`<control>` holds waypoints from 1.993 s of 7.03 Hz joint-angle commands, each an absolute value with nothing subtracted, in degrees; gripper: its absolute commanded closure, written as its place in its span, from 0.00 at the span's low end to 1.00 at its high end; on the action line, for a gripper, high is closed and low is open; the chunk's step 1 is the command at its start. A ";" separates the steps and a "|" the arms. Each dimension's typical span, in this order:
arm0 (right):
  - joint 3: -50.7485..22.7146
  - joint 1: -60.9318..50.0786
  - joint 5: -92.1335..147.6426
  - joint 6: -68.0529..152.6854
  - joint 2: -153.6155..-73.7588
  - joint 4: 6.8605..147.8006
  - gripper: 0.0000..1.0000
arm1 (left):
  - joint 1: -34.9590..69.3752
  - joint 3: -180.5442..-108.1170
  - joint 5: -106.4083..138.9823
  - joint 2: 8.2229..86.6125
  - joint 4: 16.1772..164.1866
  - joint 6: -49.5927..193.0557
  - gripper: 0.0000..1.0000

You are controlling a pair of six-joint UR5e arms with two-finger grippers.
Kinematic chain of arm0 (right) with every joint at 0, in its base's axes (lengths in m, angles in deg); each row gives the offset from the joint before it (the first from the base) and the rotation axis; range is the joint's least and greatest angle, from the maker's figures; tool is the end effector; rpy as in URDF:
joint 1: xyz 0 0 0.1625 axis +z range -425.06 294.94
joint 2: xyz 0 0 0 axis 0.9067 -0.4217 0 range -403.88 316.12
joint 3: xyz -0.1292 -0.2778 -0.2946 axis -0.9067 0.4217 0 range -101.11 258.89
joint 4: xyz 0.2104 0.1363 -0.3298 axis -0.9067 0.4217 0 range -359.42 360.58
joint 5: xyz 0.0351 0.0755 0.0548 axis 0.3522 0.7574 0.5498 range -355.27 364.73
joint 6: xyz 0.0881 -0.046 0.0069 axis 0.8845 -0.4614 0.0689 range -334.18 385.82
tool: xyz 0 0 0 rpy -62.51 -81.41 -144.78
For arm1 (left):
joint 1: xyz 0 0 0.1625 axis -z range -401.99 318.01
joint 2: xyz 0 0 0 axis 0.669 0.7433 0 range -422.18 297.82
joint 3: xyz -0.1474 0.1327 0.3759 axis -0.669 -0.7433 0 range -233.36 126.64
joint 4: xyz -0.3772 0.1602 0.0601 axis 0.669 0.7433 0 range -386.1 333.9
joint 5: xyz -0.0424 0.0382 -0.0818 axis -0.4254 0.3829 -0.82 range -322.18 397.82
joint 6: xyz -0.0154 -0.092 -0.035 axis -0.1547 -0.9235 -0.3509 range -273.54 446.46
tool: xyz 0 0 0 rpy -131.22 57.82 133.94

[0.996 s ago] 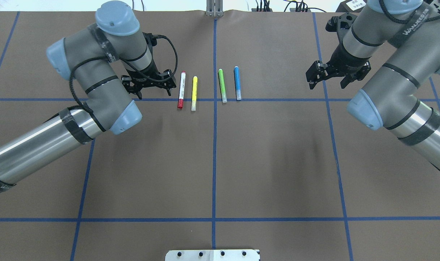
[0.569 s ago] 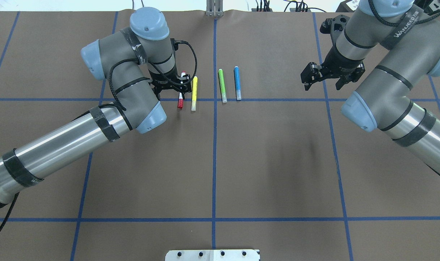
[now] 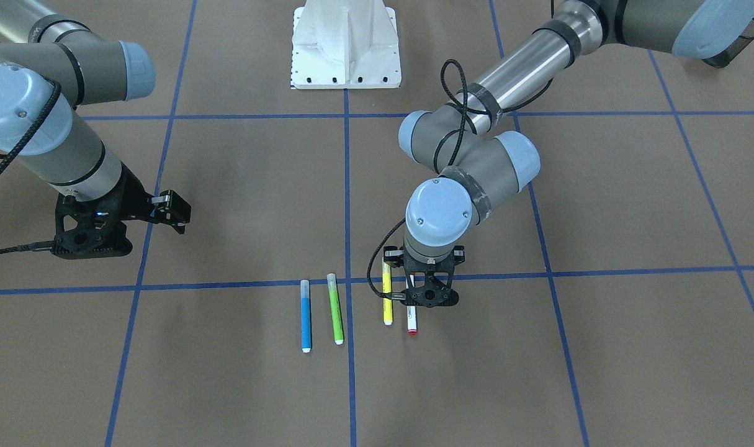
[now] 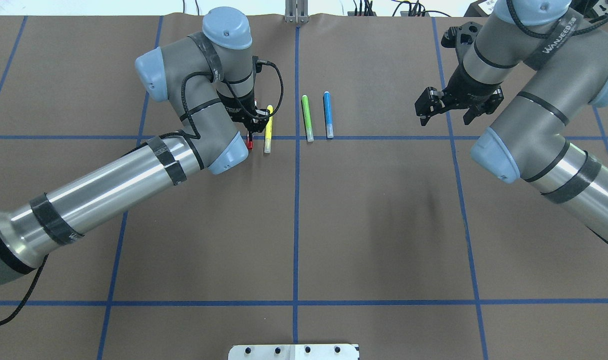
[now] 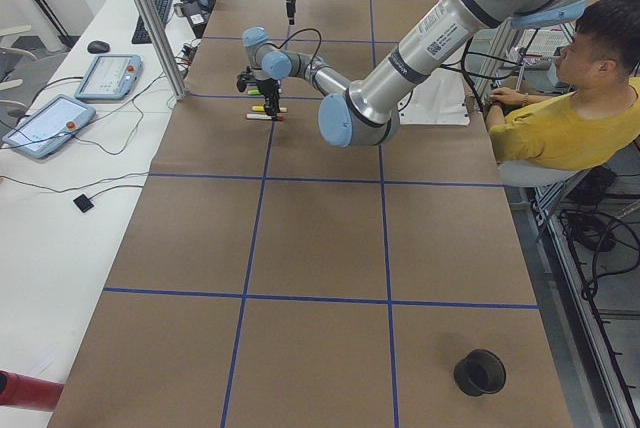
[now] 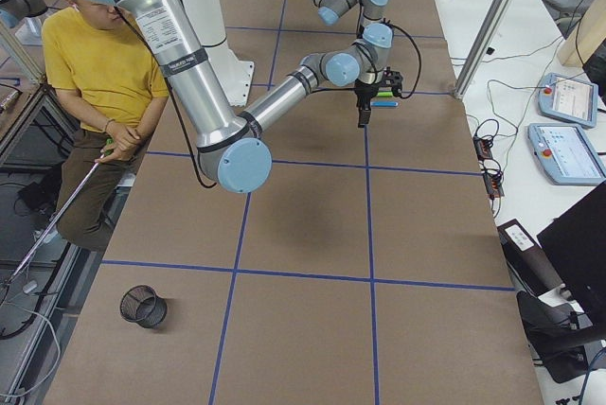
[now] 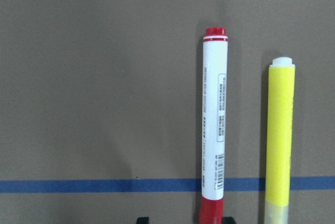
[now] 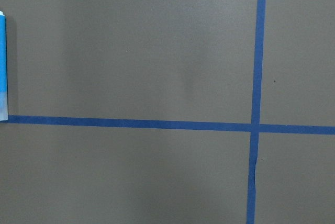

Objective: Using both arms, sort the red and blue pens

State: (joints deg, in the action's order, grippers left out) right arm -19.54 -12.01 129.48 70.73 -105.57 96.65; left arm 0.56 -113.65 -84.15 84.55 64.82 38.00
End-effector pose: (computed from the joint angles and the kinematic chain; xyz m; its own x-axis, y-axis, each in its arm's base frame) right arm -0.3256 -0.5601 0.3217 0.7064 -0.0290 0.7073 0.0261 0.9995 0.0150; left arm 0.5589 -0.6222 0.2454 0.7464 0.0785 -0.6608 -0.1391 0.9895 -0.0396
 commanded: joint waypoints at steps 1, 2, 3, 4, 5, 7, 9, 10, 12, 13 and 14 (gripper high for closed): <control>-19.55 -12.15 129.36 70.73 -105.58 96.65 0.00 | 0.81 -111.03 -85.40 86.44 61.18 40.58 0.48; -19.55 -12.15 129.36 70.73 -105.58 96.65 0.00 | 1.25 -110.06 -88.53 86.79 61.00 43.72 0.49; -19.55 -12.15 129.36 70.73 -105.58 96.65 0.00 | 1.52 -109.79 -89.00 86.80 61.26 44.01 0.50; -19.55 -12.15 129.36 70.73 -105.58 96.65 0.00 | 1.95 -109.26 -89.18 87.06 61.35 44.10 0.52; -19.55 -12.15 129.36 70.73 -105.58 96.65 0.00 | 1.96 -108.48 -89.96 87.24 61.70 43.84 0.54; -19.55 -12.15 129.36 70.73 -105.58 96.65 0.00 | 1.87 -107.15 -89.97 87.76 62.58 43.49 0.54; -19.55 -12.15 129.01 70.73 -105.58 96.65 0.00 | 1.87 -105.58 -90.06 88.47 64.33 43.22 0.54; -19.55 -12.15 129.01 70.73 -105.58 96.65 0.00 | 1.87 -104.52 -89.97 88.47 65.82 43.22 0.54; -19.55 -12.24 129.01 70.73 -105.67 96.65 0.00 | 1.61 -104.25 -89.97 88.82 65.92 42.26 0.54; -19.46 -12.32 129.01 70.73 -105.67 96.65 0.00 | 1.43 -104.34 -90.06 88.91 65.92 41.82 0.54; -19.46 -12.32 129.01 70.73 -105.75 96.65 0.00 | 1.17 -104.25 -89.97 88.91 66.71 41.03 0.54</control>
State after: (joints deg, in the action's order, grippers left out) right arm -19.48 -12.29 129.01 70.73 -105.69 96.65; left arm 1.44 -104.33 -90.01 88.84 66.09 41.84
